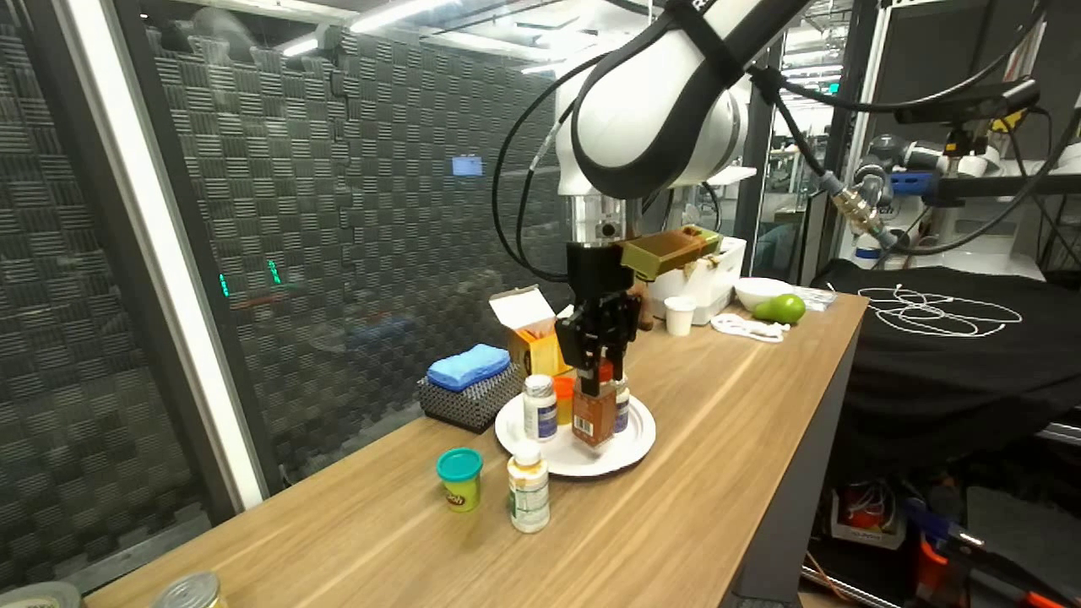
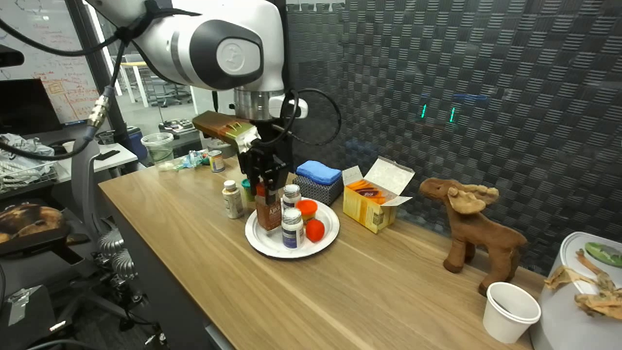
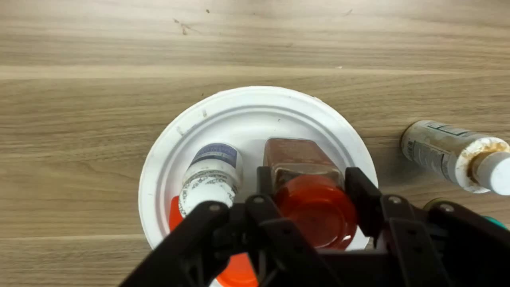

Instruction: Pick up all the objects surrounding the white plate and arrange them on the plate

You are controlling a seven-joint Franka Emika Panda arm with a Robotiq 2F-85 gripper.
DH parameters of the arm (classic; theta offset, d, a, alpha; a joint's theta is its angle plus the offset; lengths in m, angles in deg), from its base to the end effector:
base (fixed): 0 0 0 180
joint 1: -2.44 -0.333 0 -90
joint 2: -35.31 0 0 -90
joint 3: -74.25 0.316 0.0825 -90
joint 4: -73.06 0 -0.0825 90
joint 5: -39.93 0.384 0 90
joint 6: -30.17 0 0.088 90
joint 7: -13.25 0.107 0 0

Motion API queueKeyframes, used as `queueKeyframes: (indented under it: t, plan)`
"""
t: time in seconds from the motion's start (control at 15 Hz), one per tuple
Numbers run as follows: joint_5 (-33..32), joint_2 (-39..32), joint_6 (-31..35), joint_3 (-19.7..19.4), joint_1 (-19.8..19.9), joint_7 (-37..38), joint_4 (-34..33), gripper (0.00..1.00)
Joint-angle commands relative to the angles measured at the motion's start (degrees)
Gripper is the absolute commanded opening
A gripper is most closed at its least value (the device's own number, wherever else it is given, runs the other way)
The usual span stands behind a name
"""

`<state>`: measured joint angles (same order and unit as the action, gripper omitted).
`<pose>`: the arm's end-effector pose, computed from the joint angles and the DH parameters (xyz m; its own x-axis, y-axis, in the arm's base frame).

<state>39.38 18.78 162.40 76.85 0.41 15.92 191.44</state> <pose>0.5803 0.0463 0.2890 0.9981 0.0393 -0.0466 0.0392 -0.9992 -0.0039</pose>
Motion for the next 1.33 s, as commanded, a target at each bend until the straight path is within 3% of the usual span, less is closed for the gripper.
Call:
queueKeyframes:
  t: [0.0, 0.53, 1.0, 1.27]
  plan:
    - [2.8, -4.1, 0.2, 0.4, 1.0, -3.8, -4.7, 0.24]
    - [0.1, -6.7, 4.7, -1.0, -0.1, -1.8, -6.7, 0.24]
    - [-9.7, -6.9, 6.3, -4.2, -2.6, 3.1, -6.7, 0.24]
    - [-9.1, -7.4, 5.6, -3.7, -2.0, 2.0, -6.9, 0.24]
